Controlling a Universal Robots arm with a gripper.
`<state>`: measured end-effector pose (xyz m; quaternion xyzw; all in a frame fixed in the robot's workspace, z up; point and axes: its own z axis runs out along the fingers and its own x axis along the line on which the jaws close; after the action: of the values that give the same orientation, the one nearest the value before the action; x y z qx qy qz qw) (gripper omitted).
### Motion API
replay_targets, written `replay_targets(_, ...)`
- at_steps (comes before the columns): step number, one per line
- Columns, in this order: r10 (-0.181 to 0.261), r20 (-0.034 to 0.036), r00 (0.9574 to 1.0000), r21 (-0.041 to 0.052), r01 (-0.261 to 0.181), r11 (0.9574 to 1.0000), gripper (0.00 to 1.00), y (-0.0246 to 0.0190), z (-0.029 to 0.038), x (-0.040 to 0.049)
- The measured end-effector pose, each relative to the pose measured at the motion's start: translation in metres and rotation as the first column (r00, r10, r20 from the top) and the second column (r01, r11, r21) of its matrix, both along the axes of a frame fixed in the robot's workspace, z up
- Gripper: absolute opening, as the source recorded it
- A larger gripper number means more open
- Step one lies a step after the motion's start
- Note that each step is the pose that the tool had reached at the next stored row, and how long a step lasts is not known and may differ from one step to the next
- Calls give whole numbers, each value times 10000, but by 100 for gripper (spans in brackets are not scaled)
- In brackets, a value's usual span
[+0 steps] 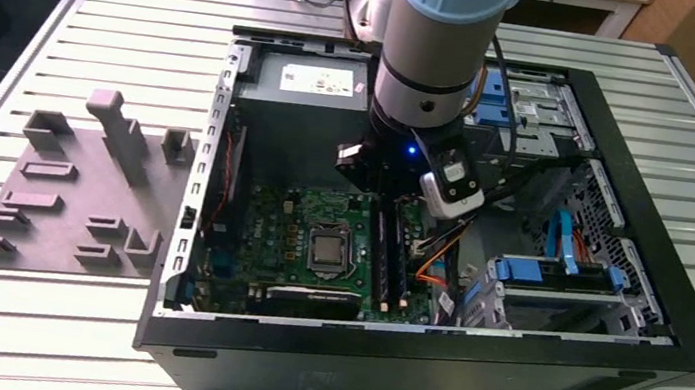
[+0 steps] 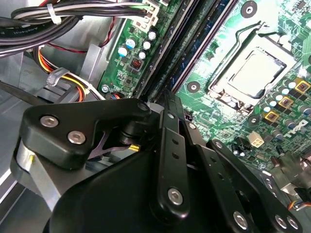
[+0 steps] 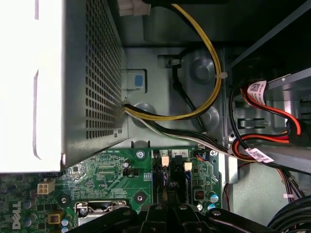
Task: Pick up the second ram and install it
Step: 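Press down the second ram until it locks into place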
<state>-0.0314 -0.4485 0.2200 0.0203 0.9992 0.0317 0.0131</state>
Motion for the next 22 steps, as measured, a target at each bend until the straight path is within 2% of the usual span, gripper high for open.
replay_targets(22,0,-1,10000,-2,0,10000,11,-1,-41,0)
